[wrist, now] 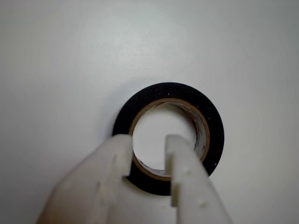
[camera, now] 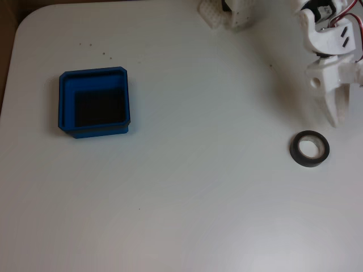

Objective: Pick the black tape roll and drop it in the blue box

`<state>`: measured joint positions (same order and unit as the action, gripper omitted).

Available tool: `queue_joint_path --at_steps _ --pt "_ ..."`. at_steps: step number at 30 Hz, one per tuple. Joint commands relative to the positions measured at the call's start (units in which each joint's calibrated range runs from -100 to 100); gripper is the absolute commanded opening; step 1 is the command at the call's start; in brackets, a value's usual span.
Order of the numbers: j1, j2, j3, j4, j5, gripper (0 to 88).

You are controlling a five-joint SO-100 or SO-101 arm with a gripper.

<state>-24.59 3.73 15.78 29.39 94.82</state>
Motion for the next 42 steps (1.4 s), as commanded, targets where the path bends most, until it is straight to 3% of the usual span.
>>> queue_joint_path --at_steps 1,8,15,25,42 --pt "-0.66 1.54 -8.33 6.33 0.36 0.7" --pt "-0.66 13.83 -21.62 17.14 0.53 0.7" --pt "-0.66 19.77 -28.81 20.61 0.62 1.3" --pt "0.12 20.86 -29.53 20.28 3.42 21.1" --pt "3.44 25.79 -35.82 19.86 3.69 21.1"
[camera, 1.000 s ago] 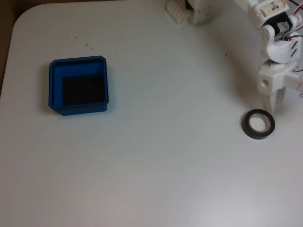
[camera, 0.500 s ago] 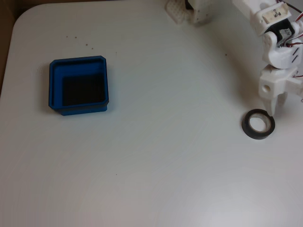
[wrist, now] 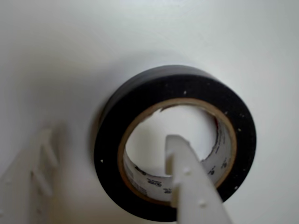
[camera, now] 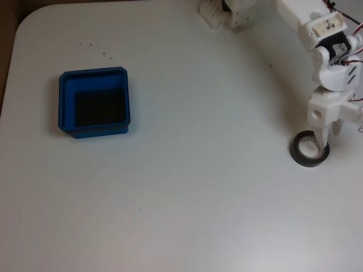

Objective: Pick the black tape roll and drop it in the blue box

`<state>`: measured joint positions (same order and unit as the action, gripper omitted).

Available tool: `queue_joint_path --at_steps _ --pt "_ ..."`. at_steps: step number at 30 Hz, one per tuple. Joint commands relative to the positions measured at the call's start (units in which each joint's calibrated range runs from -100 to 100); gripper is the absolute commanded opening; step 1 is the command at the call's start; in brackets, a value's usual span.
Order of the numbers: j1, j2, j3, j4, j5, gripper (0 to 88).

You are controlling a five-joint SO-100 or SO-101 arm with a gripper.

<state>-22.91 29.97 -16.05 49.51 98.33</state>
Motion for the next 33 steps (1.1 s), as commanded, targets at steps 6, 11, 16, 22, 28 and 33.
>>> queue_joint_path --at_steps 6,11,16,22,28,33 --pt "3.81 -0.29 -3.62 -0.08 0.18 21.1" --pt "2.73 2.63 -3.53 0.16 0.09 21.2" --pt "1.27 2.55 -3.53 0.33 -0.17 21.2" --pt "0.88 2.47 -3.53 0.41 -0.17 21.2" --pt "0.88 1.63 -3.53 0.49 0.09 21.2" --pt "0.97 -2.88 -3.35 3.13 -0.08 21.2"
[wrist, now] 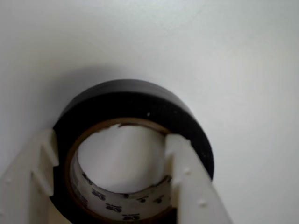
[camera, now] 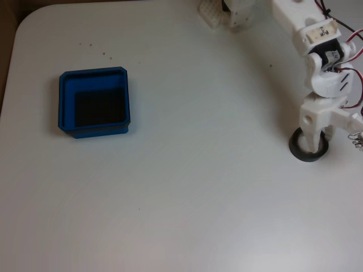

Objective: Pick the black tape roll and drop it in the blue box

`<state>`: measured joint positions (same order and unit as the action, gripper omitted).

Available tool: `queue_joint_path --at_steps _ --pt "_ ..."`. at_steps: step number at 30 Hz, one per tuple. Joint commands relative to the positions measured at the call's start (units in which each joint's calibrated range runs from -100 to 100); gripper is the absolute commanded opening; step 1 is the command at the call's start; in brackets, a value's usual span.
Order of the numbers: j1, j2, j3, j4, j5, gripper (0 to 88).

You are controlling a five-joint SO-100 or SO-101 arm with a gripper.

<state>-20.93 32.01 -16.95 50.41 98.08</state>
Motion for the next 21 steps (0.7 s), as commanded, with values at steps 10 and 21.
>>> queue_joint_path --at_steps 10,21 --pt "-0.52 -5.33 -2.64 11.64 -0.45 21.2" --pt "-0.42 -3.33 -2.82 8.34 -0.45 21.2"
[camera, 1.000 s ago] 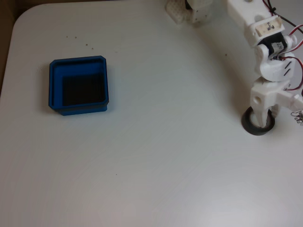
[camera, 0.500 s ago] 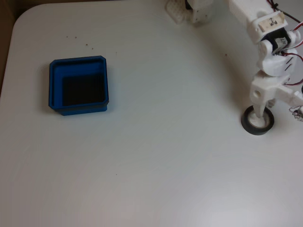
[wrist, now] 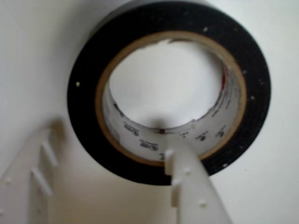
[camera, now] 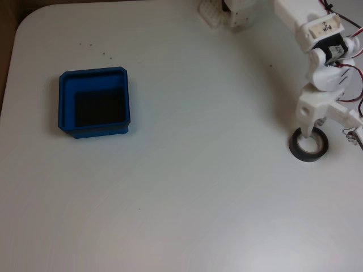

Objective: Pick the black tape roll and drop it in the blue box

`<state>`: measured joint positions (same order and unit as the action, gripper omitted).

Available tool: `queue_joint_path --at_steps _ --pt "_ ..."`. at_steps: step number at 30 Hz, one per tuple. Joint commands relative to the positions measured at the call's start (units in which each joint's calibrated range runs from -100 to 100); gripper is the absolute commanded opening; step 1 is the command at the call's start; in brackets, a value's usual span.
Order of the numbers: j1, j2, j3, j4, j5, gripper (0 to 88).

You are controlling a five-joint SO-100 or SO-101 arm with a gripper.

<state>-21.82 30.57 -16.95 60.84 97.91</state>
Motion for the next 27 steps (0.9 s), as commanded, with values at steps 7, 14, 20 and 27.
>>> queue_joint_path --at_steps 7,14,20,27 --pt "0.37 0.29 -2.64 -5.14 -0.28 21.2" --pt "0.28 1.54 -2.55 -4.9 -0.02 21.3" --pt "-0.02 2.54 -2.55 -4.98 -0.02 21.2" --pt "-0.02 2.38 -2.64 -4.9 -0.02 21.2"
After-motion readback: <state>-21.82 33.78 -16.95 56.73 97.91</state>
